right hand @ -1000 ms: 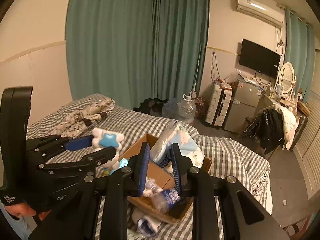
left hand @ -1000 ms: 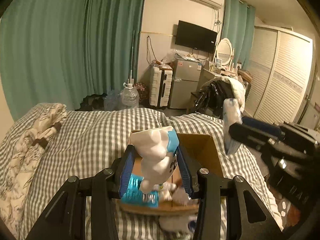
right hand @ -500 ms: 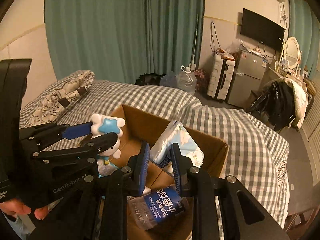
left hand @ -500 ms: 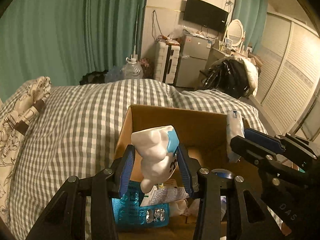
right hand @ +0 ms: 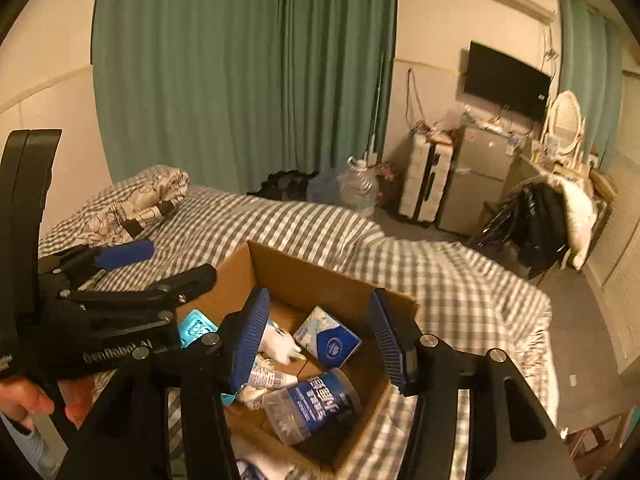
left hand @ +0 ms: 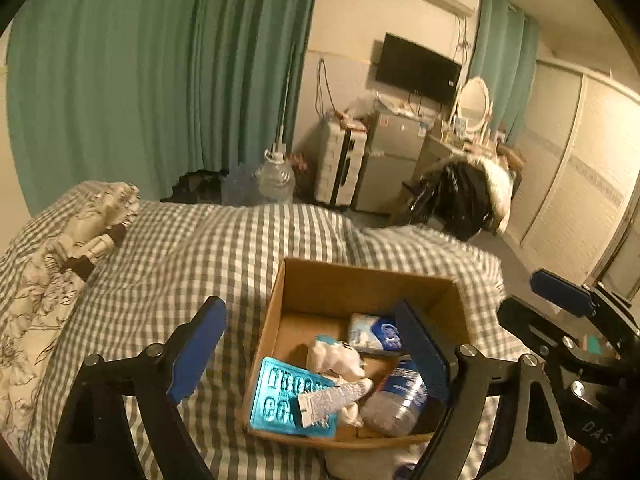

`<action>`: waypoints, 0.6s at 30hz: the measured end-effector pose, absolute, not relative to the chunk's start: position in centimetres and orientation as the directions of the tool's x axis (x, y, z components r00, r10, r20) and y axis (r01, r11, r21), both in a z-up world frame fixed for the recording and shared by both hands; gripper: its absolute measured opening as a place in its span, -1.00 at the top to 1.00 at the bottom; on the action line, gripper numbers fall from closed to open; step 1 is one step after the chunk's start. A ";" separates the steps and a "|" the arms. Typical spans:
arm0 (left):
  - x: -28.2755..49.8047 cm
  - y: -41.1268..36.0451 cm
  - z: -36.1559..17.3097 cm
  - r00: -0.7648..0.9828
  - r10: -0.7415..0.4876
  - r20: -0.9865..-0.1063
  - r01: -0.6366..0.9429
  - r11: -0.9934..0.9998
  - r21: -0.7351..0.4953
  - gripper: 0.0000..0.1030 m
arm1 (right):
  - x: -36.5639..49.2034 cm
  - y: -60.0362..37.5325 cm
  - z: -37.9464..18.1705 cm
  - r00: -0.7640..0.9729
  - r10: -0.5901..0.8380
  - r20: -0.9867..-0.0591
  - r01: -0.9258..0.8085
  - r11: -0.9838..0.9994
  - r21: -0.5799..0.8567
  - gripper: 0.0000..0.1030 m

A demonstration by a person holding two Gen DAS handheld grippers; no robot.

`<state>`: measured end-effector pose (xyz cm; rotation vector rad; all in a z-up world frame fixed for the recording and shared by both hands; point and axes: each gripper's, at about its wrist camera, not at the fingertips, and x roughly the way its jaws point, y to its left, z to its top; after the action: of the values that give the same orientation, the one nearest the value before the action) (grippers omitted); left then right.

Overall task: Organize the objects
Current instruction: 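Drop the toy figure and light-blue packet into the box, opening both grippers, then grasp the grey plastic hanger with the left gripper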

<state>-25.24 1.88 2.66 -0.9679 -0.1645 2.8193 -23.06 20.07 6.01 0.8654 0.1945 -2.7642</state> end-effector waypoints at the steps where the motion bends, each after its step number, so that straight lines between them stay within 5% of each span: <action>1: -24.5 1.7 3.4 -0.784 0.186 -0.592 -0.111 -0.981 -0.161 -0.75 | -22.1 20.2 6.9 -0.804 -0.181 -0.567 0.259 -0.964 -0.059 -0.10; 6: -20.1 1.2 7.4 -0.825 0.177 -0.537 -0.129 -0.984 -0.127 -0.98 | -17.5 21.0 11.2 -0.834 -0.159 -0.528 0.229 -0.971 -0.071 -0.31; 18: -10.4 -0.1 9.6 -0.868 0.140 -0.477 -0.127 -0.990 -0.060 -1.00 | -6.6 21.9 15.8 -0.882 -0.123 -0.456 0.188 -0.977 -0.100 -0.85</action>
<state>-10.38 -0.13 9.57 -0.7454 -0.0395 2.9093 -6.59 21.90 15.82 0.6872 0.2114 -2.8930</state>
